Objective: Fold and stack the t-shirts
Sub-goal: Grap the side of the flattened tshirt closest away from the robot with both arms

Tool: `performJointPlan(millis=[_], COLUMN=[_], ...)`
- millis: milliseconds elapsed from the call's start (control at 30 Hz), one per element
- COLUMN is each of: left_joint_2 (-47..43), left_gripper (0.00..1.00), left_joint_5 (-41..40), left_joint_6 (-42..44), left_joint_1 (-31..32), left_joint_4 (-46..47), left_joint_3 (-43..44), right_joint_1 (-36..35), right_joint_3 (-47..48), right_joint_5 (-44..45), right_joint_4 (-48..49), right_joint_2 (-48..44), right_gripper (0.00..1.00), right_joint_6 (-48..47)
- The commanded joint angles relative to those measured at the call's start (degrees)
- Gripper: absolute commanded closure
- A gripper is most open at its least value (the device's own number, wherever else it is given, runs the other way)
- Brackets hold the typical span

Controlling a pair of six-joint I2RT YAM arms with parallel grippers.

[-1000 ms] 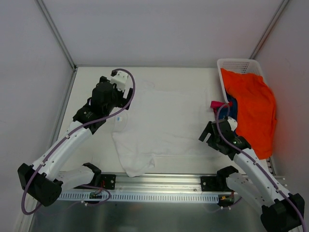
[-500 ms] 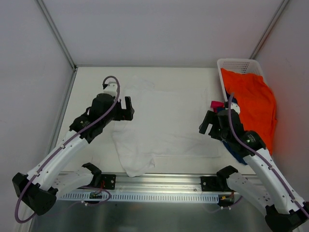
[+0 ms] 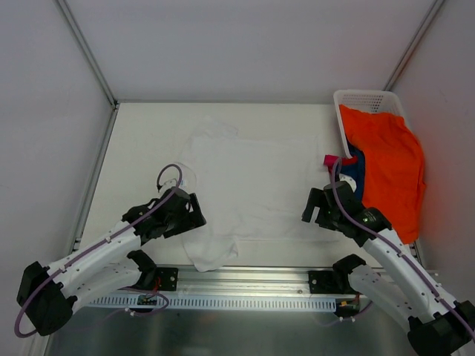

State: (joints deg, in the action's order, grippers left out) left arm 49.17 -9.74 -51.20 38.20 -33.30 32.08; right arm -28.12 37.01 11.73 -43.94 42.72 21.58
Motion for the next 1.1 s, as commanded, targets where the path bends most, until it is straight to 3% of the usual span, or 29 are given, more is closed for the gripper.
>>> performJointPlan(millis=[0,167,300,500,633,900,1067], left_joint_2=[-2.3,-4.3,-1.4,0.3,6.0,16.0,16.6], left_gripper=[0.07,0.09,0.08,0.08,0.06,0.07,0.09], left_joint_5=[-1.7,-2.3,-7.7,-13.7,-15.2,-19.5,-23.7], left_joint_6=[-13.1,-24.4,-32.1,-52.5,-58.8,-62.0,-62.9], left_joint_1=[6.4,19.0,29.4,45.0,49.7,50.4,50.4], left_joint_4=[-1.1,-2.7,-13.6,-31.5,-42.1,-32.2,-24.9], left_joint_3=[-2.5,-3.1,1.4,5.5,8.7,7.9,4.3], right_joint_1=[-0.4,-0.4,-0.4,-0.4,-0.4,-0.3,-0.4], right_joint_3=[0.2,-0.1,-0.5,-3.8,-5.5,-6.3,-7.4], right_joint_5=[0.7,1.1,1.8,1.8,0.9,-0.4,-0.7], right_joint_4=[3.7,4.8,5.6,7.6,9.9,11.6,11.2], right_joint_2=[0.5,3.1,3.2,1.0,1.7,3.5,1.8], right_gripper=[0.01,0.01,0.00,0.01,0.01,0.01,0.01], right_joint_6=[-0.3,-1.6,-2.7,-2.2,-2.3,-3.4,-3.5])
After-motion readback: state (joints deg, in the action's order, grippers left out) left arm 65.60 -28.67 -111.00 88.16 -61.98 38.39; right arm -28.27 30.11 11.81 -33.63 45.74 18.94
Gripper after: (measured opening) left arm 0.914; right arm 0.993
